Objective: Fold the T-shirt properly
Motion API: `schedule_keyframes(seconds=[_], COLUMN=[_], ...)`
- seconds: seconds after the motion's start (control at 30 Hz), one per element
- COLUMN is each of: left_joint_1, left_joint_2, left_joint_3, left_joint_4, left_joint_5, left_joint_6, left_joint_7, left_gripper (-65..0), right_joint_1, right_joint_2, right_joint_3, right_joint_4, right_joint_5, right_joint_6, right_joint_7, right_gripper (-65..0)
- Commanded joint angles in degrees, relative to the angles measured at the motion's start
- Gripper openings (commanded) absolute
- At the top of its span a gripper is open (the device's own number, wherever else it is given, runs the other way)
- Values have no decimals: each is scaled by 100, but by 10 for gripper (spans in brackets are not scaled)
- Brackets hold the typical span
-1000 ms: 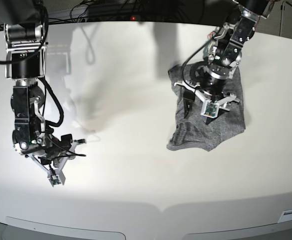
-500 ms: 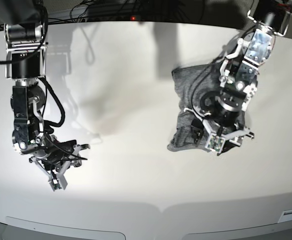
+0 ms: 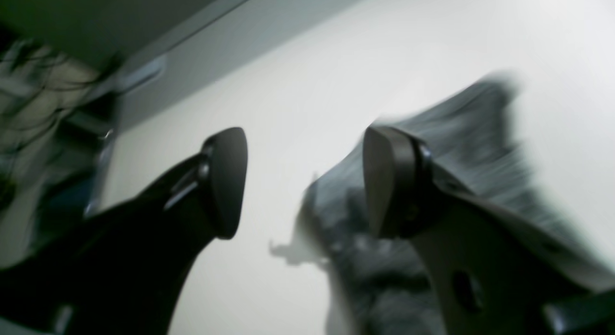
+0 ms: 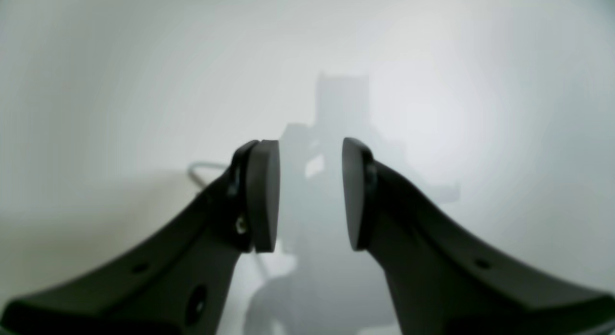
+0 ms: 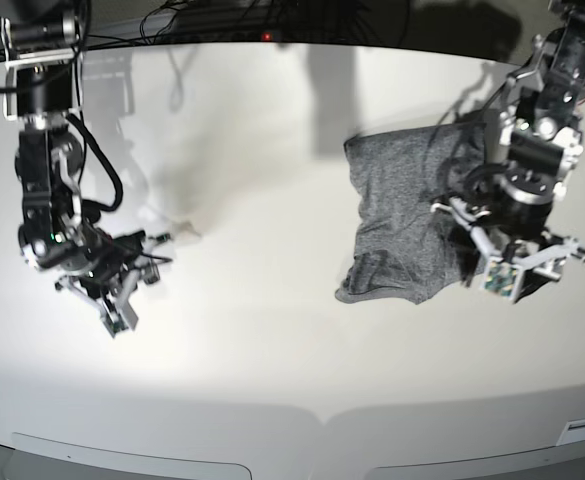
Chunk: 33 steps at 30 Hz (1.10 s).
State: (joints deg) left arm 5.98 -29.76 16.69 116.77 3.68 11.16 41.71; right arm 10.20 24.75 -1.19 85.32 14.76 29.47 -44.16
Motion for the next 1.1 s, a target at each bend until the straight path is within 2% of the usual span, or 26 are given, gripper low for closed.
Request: schedule_keyframes(seconds=[0.0,0.1,0.27,0.37,0.47,0.57,0.67,0.83,0.9,0.97,1.0,1.07], left_joint_1=[68,647,1683,2417,3099,3748,4371,5362,5722,6004,6120,6277], left_joint_2=[-142,-361,-584,-680,-680,-678,-675,-675,-673,-640,-608,-540], left_joint_3=[-223,-651,-813,-813,-813,-813,-813,-811,-813,-813,-811,-811], left_joint_4=[227,518,841,973,1078,1150,1165,1165,1165,1163,1163,1154], left_joint_5=[79,37,-155,155,570,647,994,1620,2015,2358,2459,2481], left_joint_6=[116,129,120,103,118,450,778,1032,1040,1309,1445,1482], left_joint_7=[-70,55,98,212,330,393,424,525,542,544,546,544], left_gripper=[-277,-277,-277,-277,-277,-277,-277,-277,-277,-277,-277,-277], right_joint_1=[-33,-614,-1563,-2186,-2846,-3493,-4035,-4979,-5302,-5569,-5722,-6067], right_joint_2=[157,273,269,267,249,170,-103,-428,-549,-654,-708,-859], right_joint_3=[59,258,1224,2015,2802,3523,4188,5226,5657,6048,6207,6463], right_joint_4=[323,962,2039,2660,3156,3545,3919,4509,4642,4642,4640,4640], right_joint_5=[26,50,557,1003,1434,1958,2361,3082,3091,3106,3141,3289], right_joint_6=[11,2,0,26,334,629,811,852,852,852,852,852], right_joint_7=[74,-94,-509,-745,-1001,-1318,-1591,-2120,-2127,-2129,-2129,-2149], right_gripper=[-429,-429,-429,-429,-429,-429,-429,-429,-429,-429,-429,-429])
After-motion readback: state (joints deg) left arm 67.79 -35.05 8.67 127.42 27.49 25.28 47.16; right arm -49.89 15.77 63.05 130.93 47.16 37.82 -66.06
